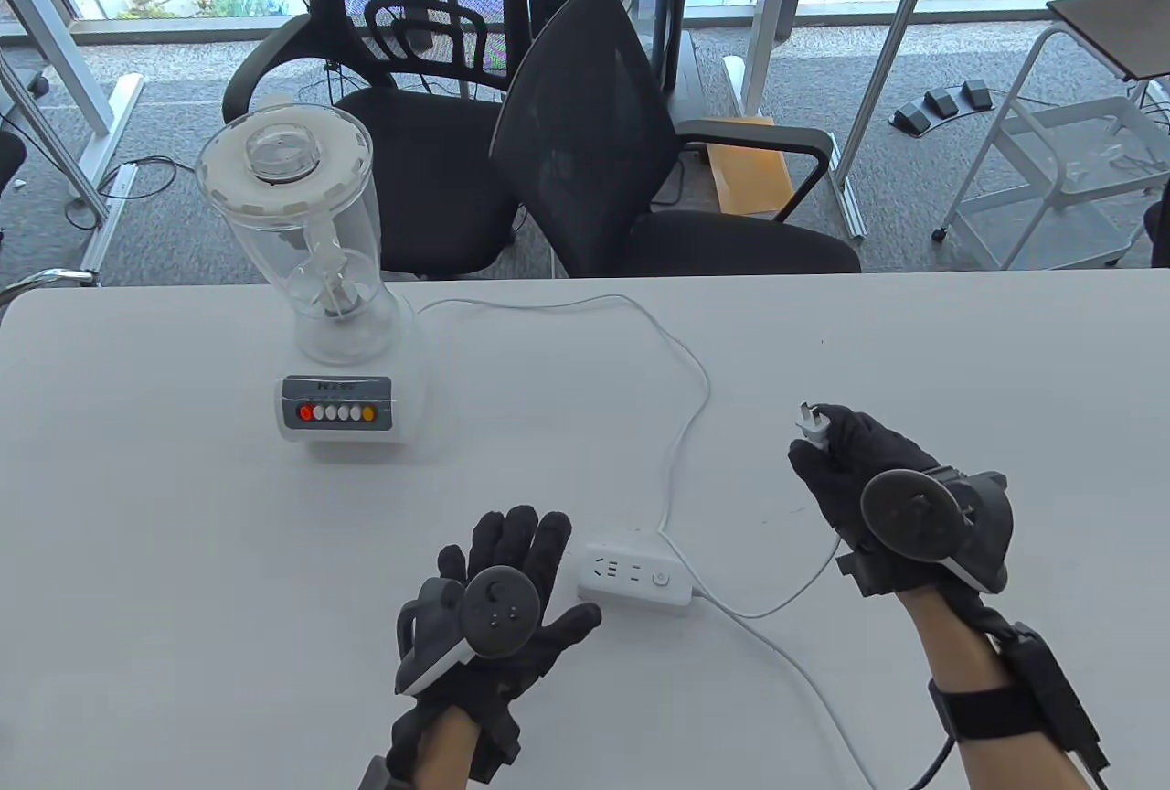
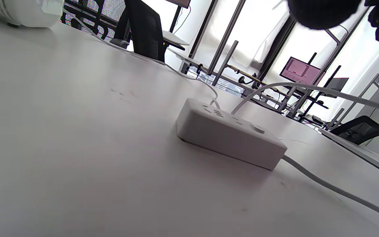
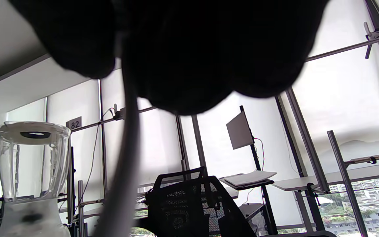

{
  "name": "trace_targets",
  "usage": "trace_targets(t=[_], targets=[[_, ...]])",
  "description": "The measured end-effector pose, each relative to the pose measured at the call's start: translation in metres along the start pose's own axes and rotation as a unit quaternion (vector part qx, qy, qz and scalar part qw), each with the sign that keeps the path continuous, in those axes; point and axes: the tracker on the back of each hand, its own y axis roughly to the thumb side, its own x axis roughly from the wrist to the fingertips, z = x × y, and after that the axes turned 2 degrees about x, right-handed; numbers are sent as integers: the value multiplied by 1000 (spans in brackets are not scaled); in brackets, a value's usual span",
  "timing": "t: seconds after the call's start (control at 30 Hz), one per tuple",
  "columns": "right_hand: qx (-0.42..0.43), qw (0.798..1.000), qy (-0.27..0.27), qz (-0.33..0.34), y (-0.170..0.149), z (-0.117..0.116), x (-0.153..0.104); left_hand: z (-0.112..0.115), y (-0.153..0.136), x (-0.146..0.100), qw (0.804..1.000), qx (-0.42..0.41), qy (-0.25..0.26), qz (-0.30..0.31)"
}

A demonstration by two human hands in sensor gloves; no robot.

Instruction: Plug the blender into the power strip

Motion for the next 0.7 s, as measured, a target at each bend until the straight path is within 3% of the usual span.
trace_targets(t=[0.3,0.7], targets=[[2,995,-66,74,32,13,-25,20,9,11,998,38,-57,8],[-116,981,-79,136,64,22,-36,48,10,27,991,59,-124,9]])
